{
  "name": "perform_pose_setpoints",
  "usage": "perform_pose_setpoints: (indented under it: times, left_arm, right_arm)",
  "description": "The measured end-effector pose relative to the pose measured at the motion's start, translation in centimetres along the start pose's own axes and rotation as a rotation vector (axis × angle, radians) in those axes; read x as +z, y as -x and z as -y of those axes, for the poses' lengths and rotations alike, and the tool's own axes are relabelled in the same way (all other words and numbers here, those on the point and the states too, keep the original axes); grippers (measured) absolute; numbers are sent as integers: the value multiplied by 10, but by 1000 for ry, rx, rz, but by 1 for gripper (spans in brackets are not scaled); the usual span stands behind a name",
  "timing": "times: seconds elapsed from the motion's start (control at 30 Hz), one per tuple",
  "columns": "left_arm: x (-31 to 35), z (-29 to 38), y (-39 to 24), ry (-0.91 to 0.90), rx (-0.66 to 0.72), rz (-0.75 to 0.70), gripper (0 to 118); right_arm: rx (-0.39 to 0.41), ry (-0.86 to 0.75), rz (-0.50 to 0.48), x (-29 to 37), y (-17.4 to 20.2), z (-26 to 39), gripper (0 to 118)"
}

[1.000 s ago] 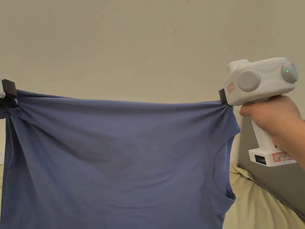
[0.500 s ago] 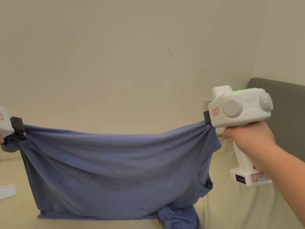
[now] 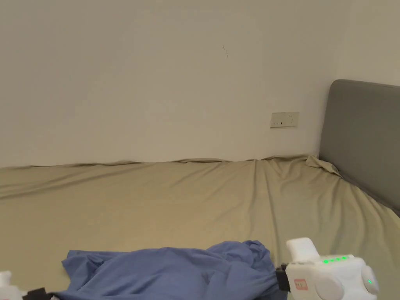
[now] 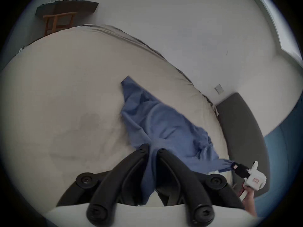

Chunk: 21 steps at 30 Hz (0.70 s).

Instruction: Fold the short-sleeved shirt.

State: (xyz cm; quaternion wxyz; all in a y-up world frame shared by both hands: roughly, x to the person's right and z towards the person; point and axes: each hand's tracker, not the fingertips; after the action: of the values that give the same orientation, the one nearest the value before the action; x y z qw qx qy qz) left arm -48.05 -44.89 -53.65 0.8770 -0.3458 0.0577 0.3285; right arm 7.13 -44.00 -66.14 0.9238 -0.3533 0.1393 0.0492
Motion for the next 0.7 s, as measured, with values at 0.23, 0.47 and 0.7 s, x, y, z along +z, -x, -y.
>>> perform_pose_setpoints:
  times: [0.23,0.47,0.7]
  left_arm:
    - [75,41,40,31,-150,-22,2]
    - [135,88,71,136,-160,17,2]
    - [155,137,86,286,-305,-28,2]
  right_arm:
    - [-19,-28,-56,78,-20,109,6]
    - [-40,108,-84,141,-30,164,6]
    - [216,257,-41,163,-9,207,6]
